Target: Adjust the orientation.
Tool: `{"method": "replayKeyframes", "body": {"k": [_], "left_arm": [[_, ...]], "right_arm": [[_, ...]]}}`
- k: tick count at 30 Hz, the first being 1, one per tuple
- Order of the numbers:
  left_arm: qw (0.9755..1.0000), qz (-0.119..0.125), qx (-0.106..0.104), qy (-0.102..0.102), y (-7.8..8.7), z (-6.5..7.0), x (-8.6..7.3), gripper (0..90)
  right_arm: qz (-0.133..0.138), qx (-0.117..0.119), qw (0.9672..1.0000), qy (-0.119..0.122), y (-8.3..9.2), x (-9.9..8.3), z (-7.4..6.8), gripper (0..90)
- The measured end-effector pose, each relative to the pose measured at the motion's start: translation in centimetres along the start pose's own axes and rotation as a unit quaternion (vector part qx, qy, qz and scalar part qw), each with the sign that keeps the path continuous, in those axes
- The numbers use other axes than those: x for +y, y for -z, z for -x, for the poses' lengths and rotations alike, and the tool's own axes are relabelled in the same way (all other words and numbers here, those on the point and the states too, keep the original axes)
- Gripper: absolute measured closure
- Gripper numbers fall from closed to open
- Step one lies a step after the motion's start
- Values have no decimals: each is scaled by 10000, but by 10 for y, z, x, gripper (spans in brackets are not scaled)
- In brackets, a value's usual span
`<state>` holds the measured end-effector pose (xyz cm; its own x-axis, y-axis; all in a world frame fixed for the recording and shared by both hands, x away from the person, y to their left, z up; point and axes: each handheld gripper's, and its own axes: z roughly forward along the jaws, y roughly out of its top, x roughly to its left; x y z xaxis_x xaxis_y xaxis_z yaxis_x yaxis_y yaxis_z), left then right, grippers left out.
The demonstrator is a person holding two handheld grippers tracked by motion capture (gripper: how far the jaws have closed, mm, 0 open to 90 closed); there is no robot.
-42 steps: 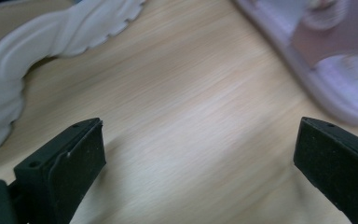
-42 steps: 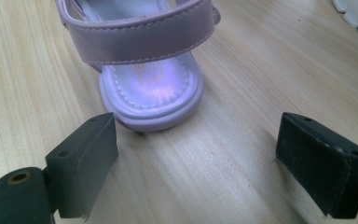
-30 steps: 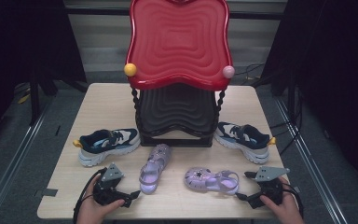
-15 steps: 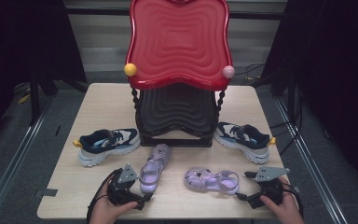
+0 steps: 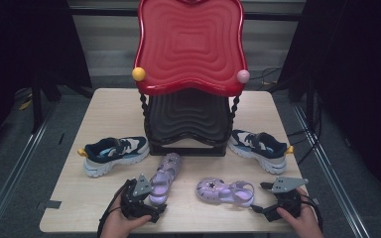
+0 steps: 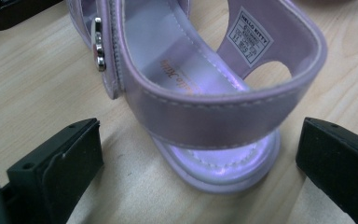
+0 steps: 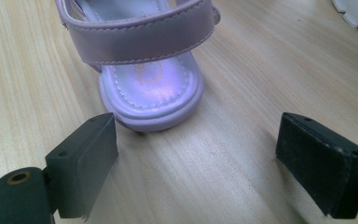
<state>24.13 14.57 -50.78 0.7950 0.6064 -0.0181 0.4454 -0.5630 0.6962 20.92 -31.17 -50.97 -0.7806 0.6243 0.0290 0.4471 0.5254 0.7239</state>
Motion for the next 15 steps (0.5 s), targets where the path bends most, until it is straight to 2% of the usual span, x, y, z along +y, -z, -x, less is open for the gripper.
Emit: {"method": "replayKeyframes", "body": {"k": [4, 6, 10, 11, 13, 15], "left_arm": [[9999, 92, 43, 78, 0, 0, 0, 72], [9998, 172, 36, 35, 3, -2, -1, 160], [9997, 251, -57, 6, 5, -5, -3, 217], [9995, 283, -141, -67, 8, -6, -5, 248], [9994, 297, -139, -126, 11, -9, -7, 295], [9993, 325, -146, -84, 13, -11, -10, 314]], "right_arm": [[1, 0, 10000, 0, 0, 0, 0, 118], [-1, -1, 10000, 0, 0, 0, 0, 118], [0, 0, 10000, 0, 0, 0, 0, 118], [0, 0, 10000, 0, 0, 0, 0, 118], [0, 0, 10000, 0, 0, 0, 0, 118], [0, -1, 10000, -1, 0, 0, 0, 118]]}}
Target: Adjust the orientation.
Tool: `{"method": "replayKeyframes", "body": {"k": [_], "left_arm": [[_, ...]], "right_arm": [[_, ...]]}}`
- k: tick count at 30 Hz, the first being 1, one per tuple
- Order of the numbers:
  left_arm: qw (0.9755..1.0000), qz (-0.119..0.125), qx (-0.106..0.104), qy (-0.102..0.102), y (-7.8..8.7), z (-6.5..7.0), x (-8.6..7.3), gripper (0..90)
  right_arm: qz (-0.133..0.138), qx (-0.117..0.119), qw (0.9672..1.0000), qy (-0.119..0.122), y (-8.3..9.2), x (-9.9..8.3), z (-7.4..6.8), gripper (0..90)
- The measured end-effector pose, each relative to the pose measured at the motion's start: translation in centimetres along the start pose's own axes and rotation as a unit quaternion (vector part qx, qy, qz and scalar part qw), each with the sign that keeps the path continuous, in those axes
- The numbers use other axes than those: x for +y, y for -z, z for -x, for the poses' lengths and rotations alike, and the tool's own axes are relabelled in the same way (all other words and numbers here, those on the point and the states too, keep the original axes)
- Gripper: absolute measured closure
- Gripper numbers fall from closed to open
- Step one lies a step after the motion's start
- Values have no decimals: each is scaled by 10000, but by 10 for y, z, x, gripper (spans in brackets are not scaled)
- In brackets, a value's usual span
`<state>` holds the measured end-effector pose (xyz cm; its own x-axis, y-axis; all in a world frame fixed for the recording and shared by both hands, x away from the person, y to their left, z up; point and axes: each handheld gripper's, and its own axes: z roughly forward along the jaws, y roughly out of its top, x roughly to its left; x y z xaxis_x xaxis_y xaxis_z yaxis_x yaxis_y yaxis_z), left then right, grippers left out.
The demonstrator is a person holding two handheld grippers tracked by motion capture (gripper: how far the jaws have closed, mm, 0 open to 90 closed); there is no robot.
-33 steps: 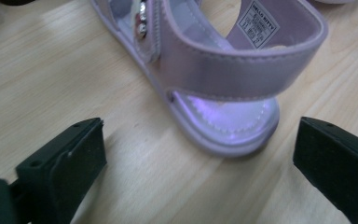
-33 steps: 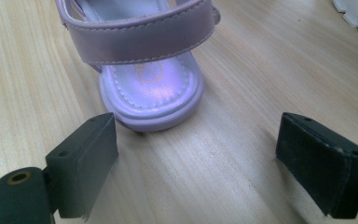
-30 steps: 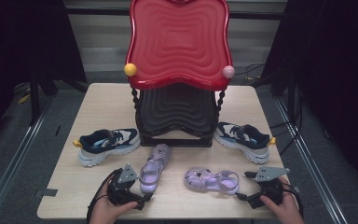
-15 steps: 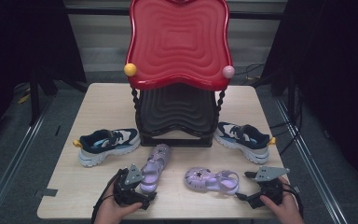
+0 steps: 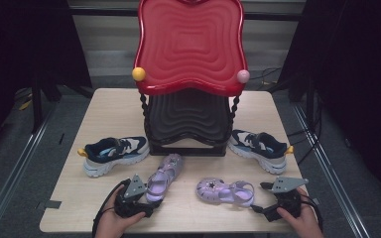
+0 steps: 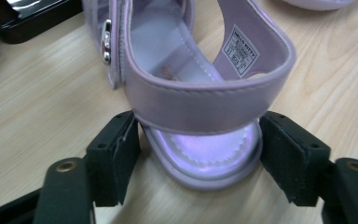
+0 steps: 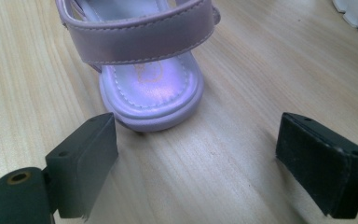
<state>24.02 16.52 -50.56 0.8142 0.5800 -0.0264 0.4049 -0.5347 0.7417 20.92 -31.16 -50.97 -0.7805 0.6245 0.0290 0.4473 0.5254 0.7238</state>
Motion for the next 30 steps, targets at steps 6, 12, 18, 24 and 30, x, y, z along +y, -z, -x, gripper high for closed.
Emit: {"method": "replayKeyframes", "body": {"k": [6, 12, 18, 24, 30], "left_arm": [[10000, -32, 53, 65, 8, -8, -6, 363], [9998, -55, 83, 146, 11, -11, -7, 378], [9996, -29, 114, 239, 14, -15, -10, 388], [9992, -124, 137, 350, 11, -10, -7, 212], [9985, -53, 346, 411, 1, -6, 3, 190]], "right_arm": [[1, 1, 10000, 1, 0, 0, 0, 118], [0, -1, 10000, 1, 0, 0, 0, 118], [0, 1, 10000, 1, 0, 0, 0, 118], [1, 1, 10000, 0, 0, 0, 0, 118], [0, 2, 10000, -2, 0, 0, 0, 118]]}}
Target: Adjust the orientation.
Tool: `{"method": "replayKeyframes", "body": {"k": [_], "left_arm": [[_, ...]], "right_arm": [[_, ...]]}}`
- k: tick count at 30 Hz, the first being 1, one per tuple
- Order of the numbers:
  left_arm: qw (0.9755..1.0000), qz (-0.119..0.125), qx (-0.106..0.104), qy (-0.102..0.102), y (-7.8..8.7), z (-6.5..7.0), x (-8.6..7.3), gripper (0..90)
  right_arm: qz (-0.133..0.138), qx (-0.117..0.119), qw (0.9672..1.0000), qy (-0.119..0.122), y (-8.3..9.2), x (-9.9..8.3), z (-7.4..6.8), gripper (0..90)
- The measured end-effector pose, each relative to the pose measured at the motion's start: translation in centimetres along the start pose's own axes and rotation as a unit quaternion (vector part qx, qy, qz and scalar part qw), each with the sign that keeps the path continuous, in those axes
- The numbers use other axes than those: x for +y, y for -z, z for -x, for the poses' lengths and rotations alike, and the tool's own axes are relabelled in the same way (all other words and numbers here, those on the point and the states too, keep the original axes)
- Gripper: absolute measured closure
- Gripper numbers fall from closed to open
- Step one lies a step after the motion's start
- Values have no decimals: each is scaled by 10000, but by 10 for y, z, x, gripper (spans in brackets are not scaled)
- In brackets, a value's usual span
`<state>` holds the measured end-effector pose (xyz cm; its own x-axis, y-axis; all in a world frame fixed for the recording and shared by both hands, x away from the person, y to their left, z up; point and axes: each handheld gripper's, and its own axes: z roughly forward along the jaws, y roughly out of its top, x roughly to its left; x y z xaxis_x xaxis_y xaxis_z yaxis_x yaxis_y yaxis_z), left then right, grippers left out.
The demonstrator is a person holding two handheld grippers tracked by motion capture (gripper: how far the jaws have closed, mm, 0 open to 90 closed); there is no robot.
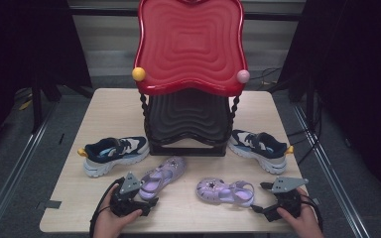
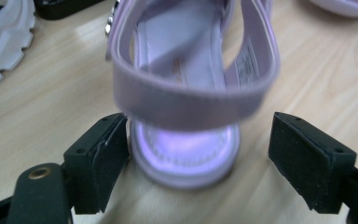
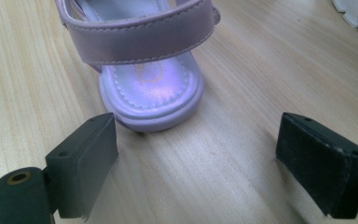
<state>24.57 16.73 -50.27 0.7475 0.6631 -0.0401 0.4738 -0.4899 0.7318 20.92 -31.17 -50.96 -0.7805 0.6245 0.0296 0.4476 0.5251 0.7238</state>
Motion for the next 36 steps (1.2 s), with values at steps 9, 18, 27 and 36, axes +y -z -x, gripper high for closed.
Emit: {"method": "replayKeyframes", "body": {"k": [9, 18, 27, 36], "left_arm": [[9997, 60, 202, 75, -13, 2, 7, 194], [9991, -30, 364, 192, -19, 4, 11, 191], [9989, 51, 407, 237, -19, 4, 12, 266], [9985, 116, 461, 252, -20, 6, 13, 362]], "right_arm": [[0, 0, 10000, 0, 0, 0, 0, 118], [0, -27, 10000, -16, 0, 0, -1, 117], [0, -27, 10000, -16, 0, 0, -1, 117], [1, -28, 10000, -18, 0, 0, -1, 117]]}}
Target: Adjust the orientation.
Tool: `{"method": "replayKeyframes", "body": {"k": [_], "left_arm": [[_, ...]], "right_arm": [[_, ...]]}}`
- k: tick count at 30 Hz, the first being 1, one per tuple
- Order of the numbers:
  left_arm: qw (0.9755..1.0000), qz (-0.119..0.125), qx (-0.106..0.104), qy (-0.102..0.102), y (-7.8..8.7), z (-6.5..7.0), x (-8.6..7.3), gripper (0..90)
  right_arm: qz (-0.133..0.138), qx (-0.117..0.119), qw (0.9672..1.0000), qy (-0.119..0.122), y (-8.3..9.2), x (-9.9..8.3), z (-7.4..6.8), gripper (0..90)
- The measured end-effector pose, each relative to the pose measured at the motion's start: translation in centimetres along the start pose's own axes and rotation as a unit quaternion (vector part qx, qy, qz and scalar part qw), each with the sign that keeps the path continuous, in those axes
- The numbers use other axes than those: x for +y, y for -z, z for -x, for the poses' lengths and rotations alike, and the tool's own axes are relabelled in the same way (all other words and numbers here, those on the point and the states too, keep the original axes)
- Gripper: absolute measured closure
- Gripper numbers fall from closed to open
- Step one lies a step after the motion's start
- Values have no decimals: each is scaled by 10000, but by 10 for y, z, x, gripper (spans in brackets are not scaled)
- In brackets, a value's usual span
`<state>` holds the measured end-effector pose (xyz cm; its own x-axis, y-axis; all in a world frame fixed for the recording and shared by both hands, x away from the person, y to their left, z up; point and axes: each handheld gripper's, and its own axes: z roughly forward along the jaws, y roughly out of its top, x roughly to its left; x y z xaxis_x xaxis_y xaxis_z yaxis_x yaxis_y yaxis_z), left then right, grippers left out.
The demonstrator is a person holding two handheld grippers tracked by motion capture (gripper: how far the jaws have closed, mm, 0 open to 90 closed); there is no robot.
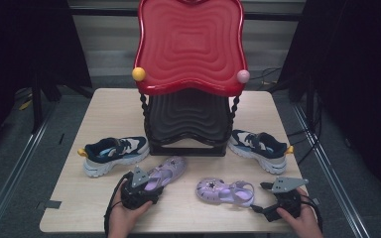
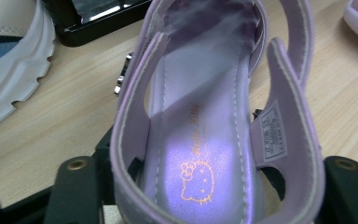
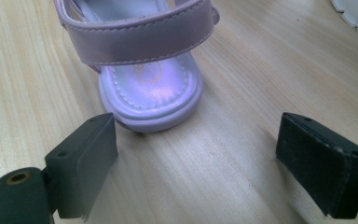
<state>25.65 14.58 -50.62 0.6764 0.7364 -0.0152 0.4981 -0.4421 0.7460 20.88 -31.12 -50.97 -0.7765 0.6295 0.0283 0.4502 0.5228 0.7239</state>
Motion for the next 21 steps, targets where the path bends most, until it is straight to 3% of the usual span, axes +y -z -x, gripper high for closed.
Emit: {"method": "replayKeyframes", "body": {"k": [5, 11, 21], "left_arm": [[10000, 18, 37, -55, 1, 1, 0, 368], [9999, 120, 28, 48, 3, 1, -2, 371], [9995, 312, -23, 31, 9, 5, -2, 372]], "right_arm": [[0, 0, 10000, -1, 0, 0, 0, 117], [-2, 1, 10000, -1, 0, 0, 0, 117], [-3, 2, 10000, -2, 0, 0, 0, 117]]}}
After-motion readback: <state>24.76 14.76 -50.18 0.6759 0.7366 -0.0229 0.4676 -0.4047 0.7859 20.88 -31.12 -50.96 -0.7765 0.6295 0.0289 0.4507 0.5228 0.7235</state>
